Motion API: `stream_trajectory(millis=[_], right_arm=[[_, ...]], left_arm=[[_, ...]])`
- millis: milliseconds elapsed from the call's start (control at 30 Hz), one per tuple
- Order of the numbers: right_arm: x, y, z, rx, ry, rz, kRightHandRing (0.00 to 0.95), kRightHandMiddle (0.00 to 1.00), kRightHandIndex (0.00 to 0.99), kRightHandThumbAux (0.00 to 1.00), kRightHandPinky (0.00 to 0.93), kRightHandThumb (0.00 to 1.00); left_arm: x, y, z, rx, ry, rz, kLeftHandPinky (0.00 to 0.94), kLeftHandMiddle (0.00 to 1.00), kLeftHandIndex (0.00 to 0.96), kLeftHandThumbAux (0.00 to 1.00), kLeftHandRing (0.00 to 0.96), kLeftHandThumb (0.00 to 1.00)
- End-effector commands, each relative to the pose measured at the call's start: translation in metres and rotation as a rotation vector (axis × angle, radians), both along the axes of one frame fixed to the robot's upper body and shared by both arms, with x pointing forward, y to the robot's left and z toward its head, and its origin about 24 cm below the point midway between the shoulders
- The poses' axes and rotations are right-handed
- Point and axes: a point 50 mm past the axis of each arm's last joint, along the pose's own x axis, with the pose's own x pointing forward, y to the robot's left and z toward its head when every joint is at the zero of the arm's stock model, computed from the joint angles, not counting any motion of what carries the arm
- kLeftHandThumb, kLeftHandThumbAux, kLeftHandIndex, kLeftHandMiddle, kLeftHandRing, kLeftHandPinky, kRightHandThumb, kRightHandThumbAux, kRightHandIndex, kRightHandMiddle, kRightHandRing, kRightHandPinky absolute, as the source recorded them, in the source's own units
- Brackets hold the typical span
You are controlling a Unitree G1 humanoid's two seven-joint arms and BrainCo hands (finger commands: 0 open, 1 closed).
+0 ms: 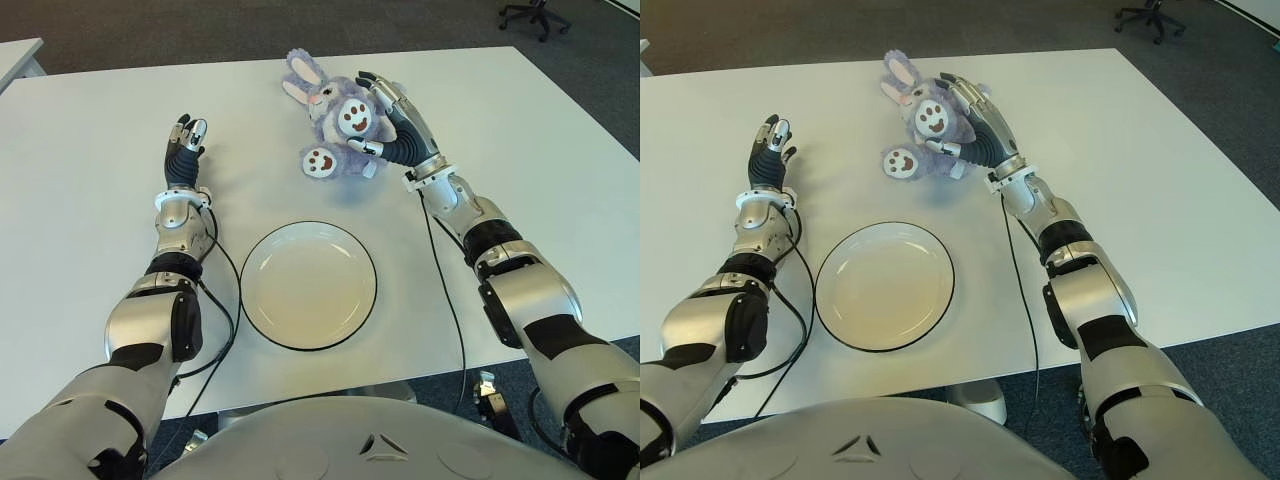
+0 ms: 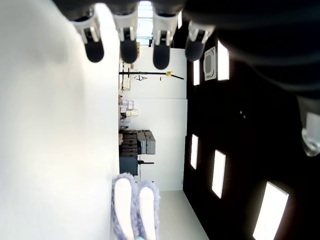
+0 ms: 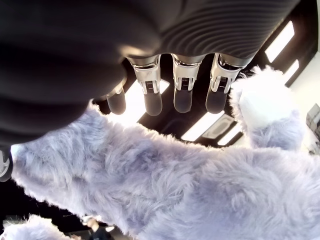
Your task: Put the doll into the plate.
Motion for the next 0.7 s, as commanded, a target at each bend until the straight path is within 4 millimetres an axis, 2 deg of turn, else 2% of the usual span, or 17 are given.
stream_trajectory(millis=[33,700], right_arm=[[-0.0012,0.0054,-0.0034,-0.009,0.007,0.018,0.005,0.0,0.0,0.312,0.053,0.211],[-0.002,0.009,-0.0106,-0.004,0.064,0.034,0.0,0.0,0.0,0.317,0.05,0.236]], left_arm=[[-0.0335,-0.0115,-0.0562,-0.078,0.237,-0.011,0.0,0.102,0.0,0.392,0.035,0.0],[-0.0333,-0.011,-0.0557,-0.069,0.238,-0.016,0.0,0.104,0.0,0.382,0.037,0.0]])
